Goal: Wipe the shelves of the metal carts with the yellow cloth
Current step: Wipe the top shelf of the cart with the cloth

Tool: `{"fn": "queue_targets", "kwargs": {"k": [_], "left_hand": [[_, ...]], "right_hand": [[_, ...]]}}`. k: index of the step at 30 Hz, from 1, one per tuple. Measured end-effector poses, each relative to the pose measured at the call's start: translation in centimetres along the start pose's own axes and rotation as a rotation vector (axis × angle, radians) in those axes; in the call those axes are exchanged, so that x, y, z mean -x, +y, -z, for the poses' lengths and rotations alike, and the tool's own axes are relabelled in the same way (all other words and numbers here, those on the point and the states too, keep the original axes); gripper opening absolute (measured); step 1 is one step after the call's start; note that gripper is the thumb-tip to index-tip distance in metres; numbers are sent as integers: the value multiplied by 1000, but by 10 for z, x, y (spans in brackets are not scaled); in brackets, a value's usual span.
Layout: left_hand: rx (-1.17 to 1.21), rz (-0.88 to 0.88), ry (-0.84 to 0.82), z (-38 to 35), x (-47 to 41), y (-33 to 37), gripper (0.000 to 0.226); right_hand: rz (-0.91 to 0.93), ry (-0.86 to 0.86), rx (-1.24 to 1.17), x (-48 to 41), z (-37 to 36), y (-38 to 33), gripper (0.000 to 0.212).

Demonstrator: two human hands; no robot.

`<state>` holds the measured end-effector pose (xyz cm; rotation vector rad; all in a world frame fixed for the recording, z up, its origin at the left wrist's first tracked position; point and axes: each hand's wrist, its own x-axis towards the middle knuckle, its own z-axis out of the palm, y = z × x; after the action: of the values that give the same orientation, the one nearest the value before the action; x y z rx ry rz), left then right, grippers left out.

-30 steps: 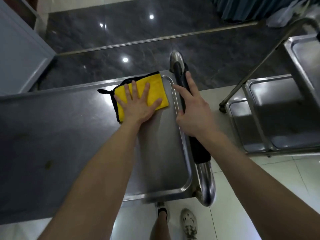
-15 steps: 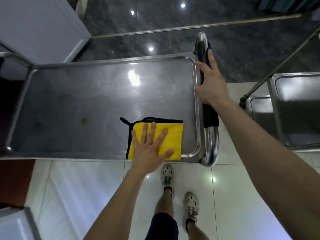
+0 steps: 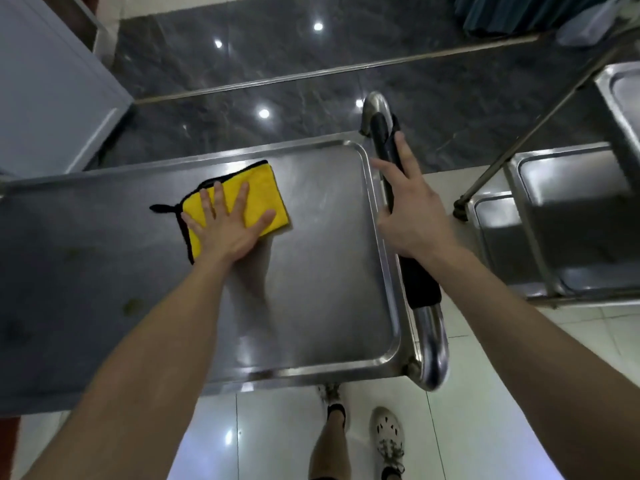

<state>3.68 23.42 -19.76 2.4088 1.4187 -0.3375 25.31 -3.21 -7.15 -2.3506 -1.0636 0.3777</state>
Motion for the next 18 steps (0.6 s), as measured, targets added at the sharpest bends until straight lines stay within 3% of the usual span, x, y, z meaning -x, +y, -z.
{"fn": "queue_targets", "kwargs": {"k": [4, 9, 13, 18], "left_hand": [[2, -78, 25, 1, -39, 83, 112], [-55, -254, 56, -28, -8, 145, 105], [-87, -376, 111, -66, 62, 139, 98], [-120, -502, 190, -108, 170, 91, 95]], "right_hand": [[22, 25, 39, -2, -5, 0, 80], [43, 35, 42, -4, -5, 1, 71], [26, 37, 22, -4, -4, 0, 71], [-1, -43, -12, -1, 8, -5, 90]]}}
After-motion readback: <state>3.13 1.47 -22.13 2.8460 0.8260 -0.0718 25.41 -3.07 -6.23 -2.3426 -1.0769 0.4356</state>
